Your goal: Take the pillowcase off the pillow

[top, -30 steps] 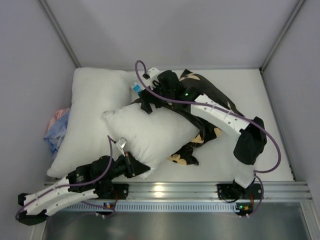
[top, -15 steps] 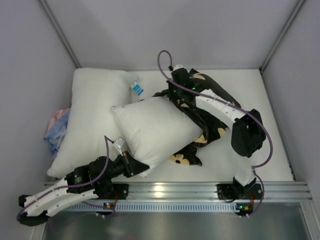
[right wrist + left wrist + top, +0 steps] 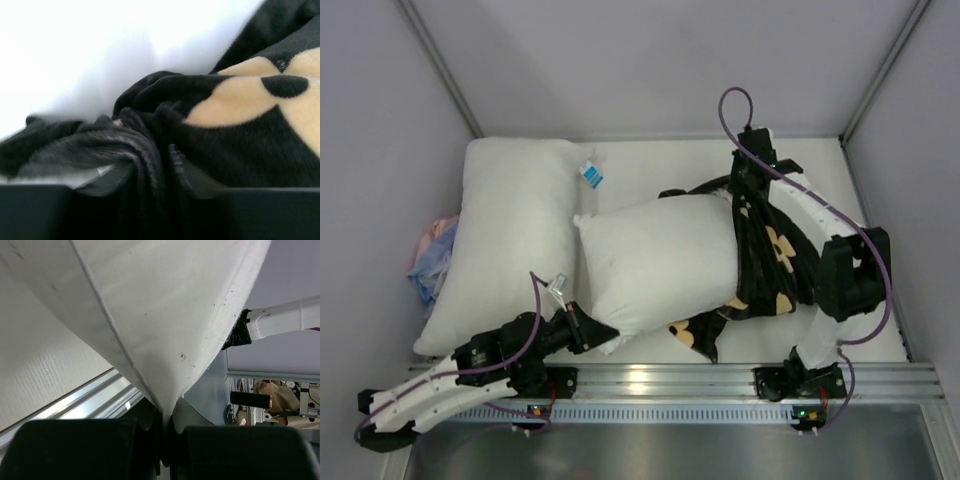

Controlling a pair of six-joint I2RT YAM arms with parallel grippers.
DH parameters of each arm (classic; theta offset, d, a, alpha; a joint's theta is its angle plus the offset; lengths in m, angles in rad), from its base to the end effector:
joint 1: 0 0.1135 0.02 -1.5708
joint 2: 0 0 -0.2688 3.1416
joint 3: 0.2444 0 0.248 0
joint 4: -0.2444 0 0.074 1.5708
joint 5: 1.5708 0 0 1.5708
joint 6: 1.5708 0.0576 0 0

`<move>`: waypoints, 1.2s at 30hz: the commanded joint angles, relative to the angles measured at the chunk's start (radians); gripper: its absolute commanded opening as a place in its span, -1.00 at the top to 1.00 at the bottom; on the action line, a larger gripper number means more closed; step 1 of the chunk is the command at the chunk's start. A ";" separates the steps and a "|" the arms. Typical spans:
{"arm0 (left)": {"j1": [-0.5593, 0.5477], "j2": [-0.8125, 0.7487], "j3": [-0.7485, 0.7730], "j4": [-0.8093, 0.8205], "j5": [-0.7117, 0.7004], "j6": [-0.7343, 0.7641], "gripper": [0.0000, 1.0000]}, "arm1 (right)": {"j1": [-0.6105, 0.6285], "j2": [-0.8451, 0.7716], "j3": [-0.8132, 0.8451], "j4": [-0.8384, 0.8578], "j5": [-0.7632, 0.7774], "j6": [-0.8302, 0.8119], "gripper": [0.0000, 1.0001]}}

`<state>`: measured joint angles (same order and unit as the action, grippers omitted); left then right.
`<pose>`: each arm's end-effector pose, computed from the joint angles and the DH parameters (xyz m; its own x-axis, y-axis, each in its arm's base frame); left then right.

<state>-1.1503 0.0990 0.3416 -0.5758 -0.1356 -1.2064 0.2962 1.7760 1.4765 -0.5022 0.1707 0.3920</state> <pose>0.0461 -0.0840 0.2133 -0.8440 -0.3805 -0.3781 0.1790 0.4647 -0.8672 0.3982 0.1113 0.2690 -0.7018 0.1794 -0.6894 0.1012 0.9830 0.1529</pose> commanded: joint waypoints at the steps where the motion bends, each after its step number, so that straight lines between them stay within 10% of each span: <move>1: -0.006 0.018 0.017 0.045 0.034 -0.013 1.00 | 0.076 -0.182 -0.043 0.021 0.069 -0.028 0.35; 5: -0.006 0.031 0.030 0.045 0.007 -0.015 1.00 | 0.205 -0.440 -0.171 0.027 0.074 -0.039 -0.98; 20: -0.006 0.242 0.390 -0.038 -0.136 0.182 1.00 | 0.270 -1.171 -0.775 -0.093 -0.243 0.188 -0.99; 36: -0.005 -0.044 0.270 -0.099 -0.088 0.061 1.00 | 0.282 -0.507 -0.408 0.091 -0.231 0.016 -0.99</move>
<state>-1.1534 0.0925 0.5930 -0.7422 -0.2424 -1.1118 0.5716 1.2022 0.9646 -0.4648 -0.0952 0.4557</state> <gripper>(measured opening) 0.046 0.992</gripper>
